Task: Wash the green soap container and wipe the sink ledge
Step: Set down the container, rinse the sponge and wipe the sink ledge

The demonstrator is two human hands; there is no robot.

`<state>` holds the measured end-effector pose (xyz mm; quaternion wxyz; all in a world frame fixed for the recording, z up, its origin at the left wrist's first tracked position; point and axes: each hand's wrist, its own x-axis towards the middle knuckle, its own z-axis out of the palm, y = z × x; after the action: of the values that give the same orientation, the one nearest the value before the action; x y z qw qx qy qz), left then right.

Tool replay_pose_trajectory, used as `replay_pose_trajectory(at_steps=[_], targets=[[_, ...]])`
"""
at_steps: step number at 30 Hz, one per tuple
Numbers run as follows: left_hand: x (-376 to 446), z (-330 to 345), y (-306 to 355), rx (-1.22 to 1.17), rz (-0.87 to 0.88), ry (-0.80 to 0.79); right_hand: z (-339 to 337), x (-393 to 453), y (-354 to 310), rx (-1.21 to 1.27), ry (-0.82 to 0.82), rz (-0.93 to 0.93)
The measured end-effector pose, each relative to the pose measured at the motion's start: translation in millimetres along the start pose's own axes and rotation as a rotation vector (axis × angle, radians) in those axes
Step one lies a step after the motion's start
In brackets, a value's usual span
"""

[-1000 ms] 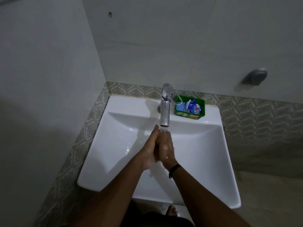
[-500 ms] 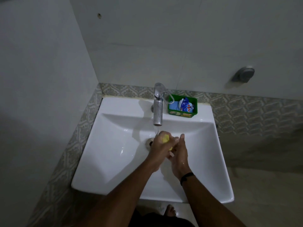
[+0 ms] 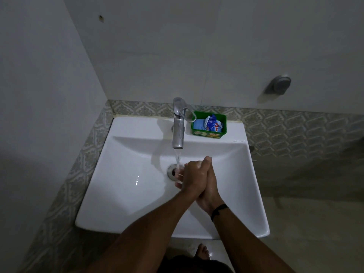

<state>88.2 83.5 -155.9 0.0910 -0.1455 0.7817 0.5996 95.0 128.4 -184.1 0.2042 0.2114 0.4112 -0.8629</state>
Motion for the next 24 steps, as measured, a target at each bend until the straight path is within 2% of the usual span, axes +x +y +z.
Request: replay_pose_trajectory(at_steps=[2, 7, 12, 24], targets=[[-1, 1, -2, -0.019, -0.043, 0.015, 0, 0, 1, -0.029, 0.0, 0.024], [5, -13, -8, -0.01, -0.02, 0.112, 3, 3, 9, -0.061, 0.022, 0.021], [12, -43, 0, -0.081, -0.082, 0.239, 28, 7, 8, -0.134, -0.053, 0.008], [25, -46, 3, 0.01, 0.093, 0.258, 48, 12, 2, -0.166, 0.025, -0.107]])
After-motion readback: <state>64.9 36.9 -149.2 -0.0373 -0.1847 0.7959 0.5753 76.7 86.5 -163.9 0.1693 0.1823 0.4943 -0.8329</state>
